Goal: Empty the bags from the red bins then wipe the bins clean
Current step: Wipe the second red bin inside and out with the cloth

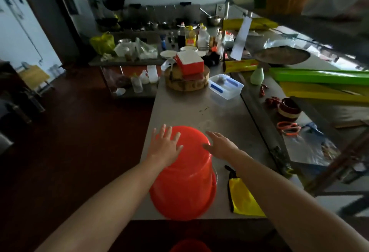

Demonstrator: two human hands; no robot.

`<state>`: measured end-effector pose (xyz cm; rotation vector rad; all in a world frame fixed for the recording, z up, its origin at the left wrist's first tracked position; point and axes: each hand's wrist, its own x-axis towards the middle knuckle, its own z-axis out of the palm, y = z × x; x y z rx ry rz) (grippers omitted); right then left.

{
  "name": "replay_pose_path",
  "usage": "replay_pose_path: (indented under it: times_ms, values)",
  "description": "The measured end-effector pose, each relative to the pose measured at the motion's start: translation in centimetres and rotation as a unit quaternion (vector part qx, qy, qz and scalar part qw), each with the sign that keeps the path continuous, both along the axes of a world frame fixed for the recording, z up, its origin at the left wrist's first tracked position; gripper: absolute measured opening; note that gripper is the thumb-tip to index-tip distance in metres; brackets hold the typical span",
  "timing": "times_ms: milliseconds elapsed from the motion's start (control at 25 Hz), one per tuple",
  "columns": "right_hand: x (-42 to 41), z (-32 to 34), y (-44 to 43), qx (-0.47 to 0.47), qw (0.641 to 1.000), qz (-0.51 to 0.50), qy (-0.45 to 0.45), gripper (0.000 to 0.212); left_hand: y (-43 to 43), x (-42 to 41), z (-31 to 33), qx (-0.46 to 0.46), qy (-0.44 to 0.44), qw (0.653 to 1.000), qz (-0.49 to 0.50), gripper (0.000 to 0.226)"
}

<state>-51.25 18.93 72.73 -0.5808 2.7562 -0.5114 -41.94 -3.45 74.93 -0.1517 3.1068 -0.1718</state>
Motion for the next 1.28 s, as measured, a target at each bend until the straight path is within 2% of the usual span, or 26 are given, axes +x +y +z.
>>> replay_pose_path:
  times_ms: [160,280,320,400,640,800,880,920,1000,1040,1080,1160,1240,1280]
  values:
    - [1.2,-1.3,-3.7,-0.023,0.994,-0.027,-0.105,0.107,-5.1,2.0,-2.7,0.064,-0.064,0.992,0.085,0.089]
    - [2.2,-2.4,-4.5,-0.061,0.987,-0.067,-0.134,0.115,-7.2,2.4,-5.2,0.254,-0.121,0.950,0.137,0.106]
    - [2.6,-2.6,-4.4,-0.075,0.986,-0.075,-0.125,0.116,-7.4,2.5,-5.7,0.320,-0.117,0.931,0.130,0.109]
    - [3.3,-2.9,-4.0,-0.113,0.984,-0.087,-0.107,0.117,-7.4,3.0,-6.1,0.384,-0.088,0.913,0.106,0.113]
    - [6.8,-0.5,-3.5,-0.230,0.952,-0.186,-0.079,0.114,-7.4,6.5,-4.9,0.449,0.001,0.892,0.057,0.125]
    - [9.3,1.2,-2.5,-0.209,0.952,-0.214,-0.061,0.090,-6.2,10.9,-4.3,0.453,0.035,0.889,0.054,0.135]
    - [11.2,1.2,-1.9,-0.213,0.949,-0.226,-0.053,0.073,-5.7,13.0,-4.9,0.442,0.043,0.892,0.084,0.125]
    - [12.1,1.2,-1.7,-0.221,0.947,-0.226,-0.048,0.066,-5.5,13.8,-5.4,0.444,0.053,0.889,0.103,0.112]
    - [14.2,1.1,-1.8,-0.238,0.950,-0.194,-0.051,0.063,-4.5,15.4,-5.8,0.474,0.095,0.863,0.148,0.082]
    - [15.4,1.0,-2.0,-0.243,0.954,-0.163,-0.061,0.066,-3.9,15.9,-6.0,0.493,0.119,0.846,0.164,0.077]
    - [16.4,0.8,-2.1,-0.234,0.961,-0.130,-0.072,0.071,-3.3,16.4,-6.1,0.508,0.125,0.834,0.173,0.078]
    - [17.9,0.0,-2.1,-0.166,0.981,-0.067,-0.077,0.078,-2.3,17.9,-6.5,0.515,0.103,0.837,0.154,0.084]
    - [18.9,-1.0,-1.9,-0.084,0.993,0.014,-0.077,0.065,-1.5,19.5,-7.0,0.531,0.067,0.835,0.131,0.087]
    - [19.2,-1.5,-1.9,-0.072,0.993,0.033,-0.082,0.062,-1.3,19.9,-7.2,0.536,0.053,0.833,0.126,0.087]
